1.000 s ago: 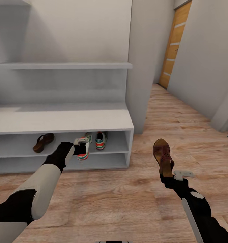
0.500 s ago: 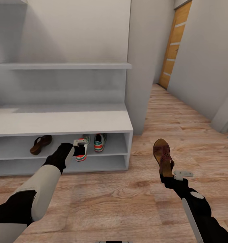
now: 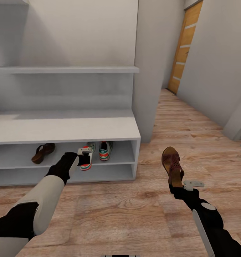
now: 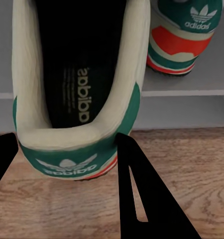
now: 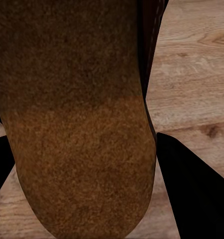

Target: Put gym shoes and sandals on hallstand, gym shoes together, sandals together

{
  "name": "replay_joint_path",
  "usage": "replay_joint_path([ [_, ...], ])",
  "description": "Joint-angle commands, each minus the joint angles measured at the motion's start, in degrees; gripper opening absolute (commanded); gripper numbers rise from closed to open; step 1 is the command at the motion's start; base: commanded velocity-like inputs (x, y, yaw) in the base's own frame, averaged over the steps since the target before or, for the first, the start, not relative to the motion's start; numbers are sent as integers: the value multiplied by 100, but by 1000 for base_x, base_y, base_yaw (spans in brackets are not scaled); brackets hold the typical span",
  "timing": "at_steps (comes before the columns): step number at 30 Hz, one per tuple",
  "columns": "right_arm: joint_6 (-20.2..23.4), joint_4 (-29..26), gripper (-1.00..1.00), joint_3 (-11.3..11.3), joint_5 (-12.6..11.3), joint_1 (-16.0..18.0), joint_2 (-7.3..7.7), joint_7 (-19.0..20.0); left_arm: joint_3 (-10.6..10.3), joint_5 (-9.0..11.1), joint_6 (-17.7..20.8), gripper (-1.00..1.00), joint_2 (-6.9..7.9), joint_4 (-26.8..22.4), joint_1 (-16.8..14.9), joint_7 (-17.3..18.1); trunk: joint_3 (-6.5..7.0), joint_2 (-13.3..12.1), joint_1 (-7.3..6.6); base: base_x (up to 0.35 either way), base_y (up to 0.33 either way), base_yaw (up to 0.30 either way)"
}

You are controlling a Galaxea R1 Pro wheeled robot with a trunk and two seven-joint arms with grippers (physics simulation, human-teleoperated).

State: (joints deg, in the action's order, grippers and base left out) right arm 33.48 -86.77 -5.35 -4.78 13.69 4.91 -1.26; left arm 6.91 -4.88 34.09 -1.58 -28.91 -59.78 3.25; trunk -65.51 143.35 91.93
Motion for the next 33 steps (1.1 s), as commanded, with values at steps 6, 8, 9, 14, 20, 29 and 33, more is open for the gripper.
replay_joint_path([
  [6,27,-10,-100,-2,-49,3,2,-15,47,-65,20,-100,-9,-1,9,35,-5,2,-1,87,0,0],
  [8,27,-8,-100,-2,-49,3,2,-15,47,-66,19,-100,-9,-1,10,35,-5,2,-1,48,0,0],
  [9,27,-8,-100,-2,-49,3,2,-15,47,-66,19,-100,-9,0,10,35,-5,2,-1,19,0,0],
  [14,27,-8,-100,-2,-49,3,3,-15,39,-66,19,-100,-9,0,10,35,-5,2,-1,9,0,0],
  [20,27,-9,-100,-2,-49,3,2,-15,39,-64,19,-100,-9,0,10,35,-5,2,-1,149,-104,0],
  [29,27,-8,-100,-2,-49,3,2,-13,38,-66,19,-100,-9,0,10,35,-5,2,-1,24,-17,0],
  [33,27,-9,-100,-2,-49,3,2,-15,38,-64,19,-100,-9,0,23,35,-5,2,-1,0,0,0],
])
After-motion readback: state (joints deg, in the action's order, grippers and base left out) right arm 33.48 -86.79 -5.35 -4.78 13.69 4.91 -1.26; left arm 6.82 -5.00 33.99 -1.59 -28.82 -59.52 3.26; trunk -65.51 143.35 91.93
